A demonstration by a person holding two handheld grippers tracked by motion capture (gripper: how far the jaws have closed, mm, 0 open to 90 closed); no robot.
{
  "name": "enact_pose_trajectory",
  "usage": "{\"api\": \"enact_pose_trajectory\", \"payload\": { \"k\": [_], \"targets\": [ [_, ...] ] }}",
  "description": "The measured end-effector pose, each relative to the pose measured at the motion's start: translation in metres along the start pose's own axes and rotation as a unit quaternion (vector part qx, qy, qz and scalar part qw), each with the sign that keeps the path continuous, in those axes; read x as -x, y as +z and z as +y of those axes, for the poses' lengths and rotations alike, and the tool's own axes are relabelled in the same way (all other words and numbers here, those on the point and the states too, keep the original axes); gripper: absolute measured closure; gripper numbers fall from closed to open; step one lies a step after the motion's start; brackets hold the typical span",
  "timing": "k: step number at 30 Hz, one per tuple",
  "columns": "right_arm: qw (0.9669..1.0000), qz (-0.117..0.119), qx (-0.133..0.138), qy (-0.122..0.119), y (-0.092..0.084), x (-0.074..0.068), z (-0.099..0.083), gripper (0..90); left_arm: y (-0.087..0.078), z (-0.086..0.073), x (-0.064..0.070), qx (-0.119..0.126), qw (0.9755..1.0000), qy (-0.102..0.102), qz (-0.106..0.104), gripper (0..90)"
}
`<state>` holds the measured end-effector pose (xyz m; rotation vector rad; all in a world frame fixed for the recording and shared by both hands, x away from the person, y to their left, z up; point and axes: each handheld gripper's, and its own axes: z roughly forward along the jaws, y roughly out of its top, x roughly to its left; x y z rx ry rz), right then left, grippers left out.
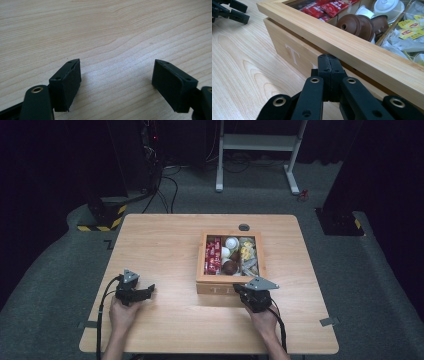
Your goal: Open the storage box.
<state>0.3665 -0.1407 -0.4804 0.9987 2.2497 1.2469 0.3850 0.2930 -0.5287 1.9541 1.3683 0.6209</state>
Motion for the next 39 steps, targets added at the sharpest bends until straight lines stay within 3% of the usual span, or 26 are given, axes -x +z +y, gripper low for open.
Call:
{"api": "enact_pose_trajectory", "payload": {
  "k": [19,39],
  "targets": [
    [0.9996,-0.021,0.021,-0.002,-0.003,-0.002,0.007,90.0,0.000,0.000,0.000,0.000,1.0000,0.000,0.000,23.6],
    [0.9978,-0.033,0.055,0.013,-0.015,0.014,0.036,90.0,0.000,0.000,0.002,0.000,1.0000,0.002,-0.002,23.5]
  ]
}}
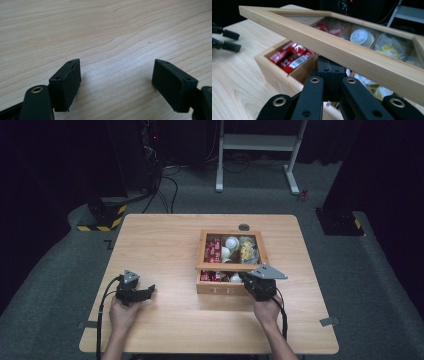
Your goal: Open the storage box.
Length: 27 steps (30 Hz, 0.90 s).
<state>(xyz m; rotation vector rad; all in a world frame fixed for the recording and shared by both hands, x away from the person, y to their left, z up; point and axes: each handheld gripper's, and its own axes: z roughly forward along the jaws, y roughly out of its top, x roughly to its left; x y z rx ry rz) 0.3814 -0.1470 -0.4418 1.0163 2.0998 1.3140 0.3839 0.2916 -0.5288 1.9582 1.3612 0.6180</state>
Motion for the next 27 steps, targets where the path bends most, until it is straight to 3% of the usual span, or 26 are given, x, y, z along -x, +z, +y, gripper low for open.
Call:
{"api": "enact_pose_trajectory", "payload": {
  "k": [12,23,27],
  "targets": [
    [0.9998,-0.006,0.006,0.019,-0.009,0.021,0.017,90.0,0.001,0.000,0.004,0.000,1.0000,0.004,-0.008,23.0],
    [0.9998,0.001,0.013,0.018,-0.013,0.034,0.032,90.0,-0.001,0.001,0.009,0.000,0.9995,0.020,-0.023,27.2],
    [0.9997,0.002,0.016,0.020,-0.015,0.038,0.036,90.0,-0.002,0.002,0.009,-0.006,0.9993,0.016,-0.032,28.0]
  ]
}}
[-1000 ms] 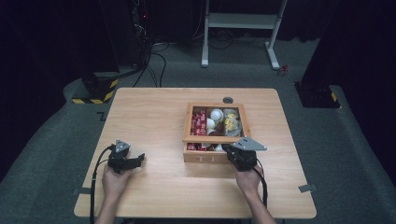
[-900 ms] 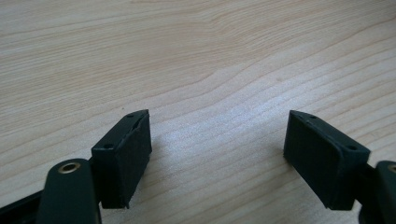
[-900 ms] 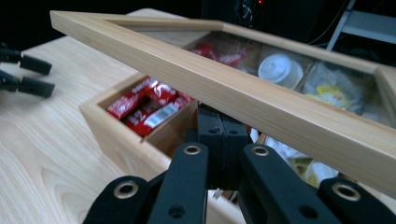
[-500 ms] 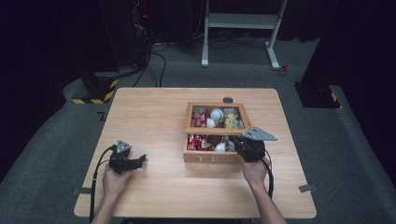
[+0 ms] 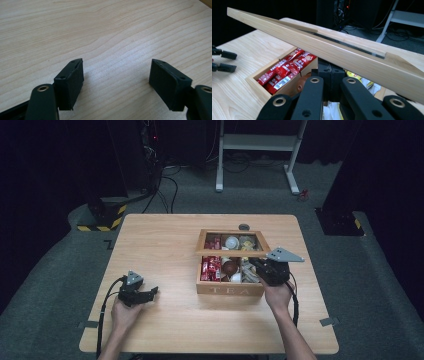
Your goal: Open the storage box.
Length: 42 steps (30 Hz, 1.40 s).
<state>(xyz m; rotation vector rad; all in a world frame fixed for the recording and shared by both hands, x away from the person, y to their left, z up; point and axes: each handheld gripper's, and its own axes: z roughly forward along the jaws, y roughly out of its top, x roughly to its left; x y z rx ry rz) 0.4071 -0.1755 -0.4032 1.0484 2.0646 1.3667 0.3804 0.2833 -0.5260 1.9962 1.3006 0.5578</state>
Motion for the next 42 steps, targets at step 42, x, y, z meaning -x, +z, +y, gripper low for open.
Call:
{"api": "enact_pose_trajectory", "payload": {
  "k": [42],
  "targets": [
    [0.9995,0.019,-0.003,0.026,0.007,0.024,0.041,90.0,-0.009,0.085,0.081,0.103,0.9833,0.047,-0.142,28.6]
  ]
}}
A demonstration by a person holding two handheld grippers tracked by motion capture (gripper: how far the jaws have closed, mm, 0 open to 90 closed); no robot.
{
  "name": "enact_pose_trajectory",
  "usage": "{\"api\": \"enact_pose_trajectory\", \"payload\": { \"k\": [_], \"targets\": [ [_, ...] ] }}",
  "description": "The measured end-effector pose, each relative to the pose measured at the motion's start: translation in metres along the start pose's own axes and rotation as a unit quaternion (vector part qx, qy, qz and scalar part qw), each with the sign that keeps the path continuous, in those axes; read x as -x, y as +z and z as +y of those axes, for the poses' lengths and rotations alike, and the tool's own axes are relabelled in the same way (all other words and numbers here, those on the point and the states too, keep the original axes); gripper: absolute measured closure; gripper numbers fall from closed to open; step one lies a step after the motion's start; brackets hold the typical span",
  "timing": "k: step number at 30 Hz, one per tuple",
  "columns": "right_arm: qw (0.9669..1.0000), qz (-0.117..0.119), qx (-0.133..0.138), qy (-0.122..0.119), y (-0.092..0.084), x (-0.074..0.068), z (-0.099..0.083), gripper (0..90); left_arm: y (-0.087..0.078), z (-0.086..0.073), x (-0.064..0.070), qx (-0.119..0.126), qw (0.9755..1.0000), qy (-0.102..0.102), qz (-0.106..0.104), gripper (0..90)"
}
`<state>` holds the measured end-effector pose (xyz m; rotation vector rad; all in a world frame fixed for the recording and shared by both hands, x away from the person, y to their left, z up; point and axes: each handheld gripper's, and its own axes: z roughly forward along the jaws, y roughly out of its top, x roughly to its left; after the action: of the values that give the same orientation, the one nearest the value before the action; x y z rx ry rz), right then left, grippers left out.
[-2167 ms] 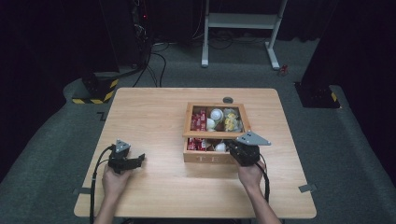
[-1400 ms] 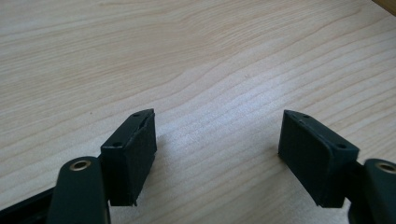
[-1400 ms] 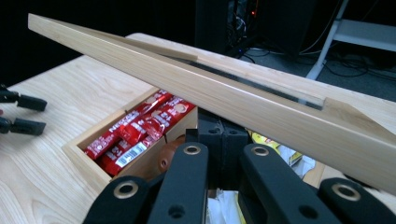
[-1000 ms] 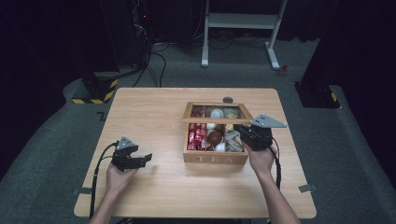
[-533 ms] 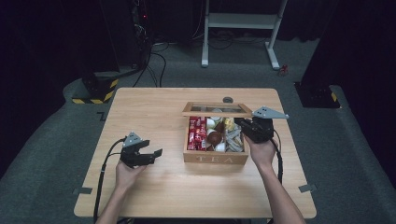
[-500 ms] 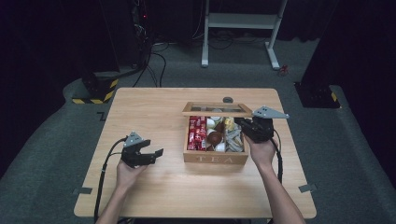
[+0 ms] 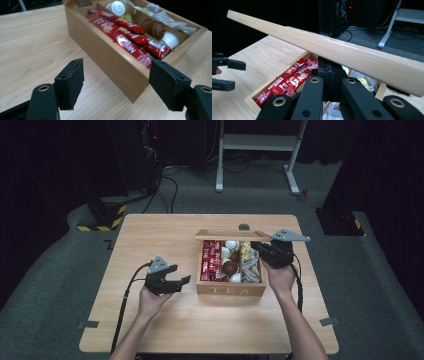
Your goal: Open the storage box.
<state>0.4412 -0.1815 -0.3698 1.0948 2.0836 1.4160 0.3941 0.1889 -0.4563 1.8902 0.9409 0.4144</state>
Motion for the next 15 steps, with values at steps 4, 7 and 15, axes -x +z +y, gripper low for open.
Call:
{"api": "enact_pose_trajectory", "payload": {
  "k": [4,7,15],
  "targets": [
    [1.0000,-0.002,-0.003,-0.001,0.001,0.001,0.004,90.0,0.008,0.009,0.007,0.001,0.9999,0.011,-0.006,29.1],
    [1.0000,-0.006,-0.005,-0.004,0.001,0.001,0.008,90.0,0.016,0.014,0.012,0.001,0.9997,0.024,-0.007,29.3],
    [1.0000,-0.007,-0.002,-0.004,0.001,0.003,0.013,90.0,0.034,0.026,0.022,-0.005,0.9994,0.031,-0.014,29.8]
  ]
}}
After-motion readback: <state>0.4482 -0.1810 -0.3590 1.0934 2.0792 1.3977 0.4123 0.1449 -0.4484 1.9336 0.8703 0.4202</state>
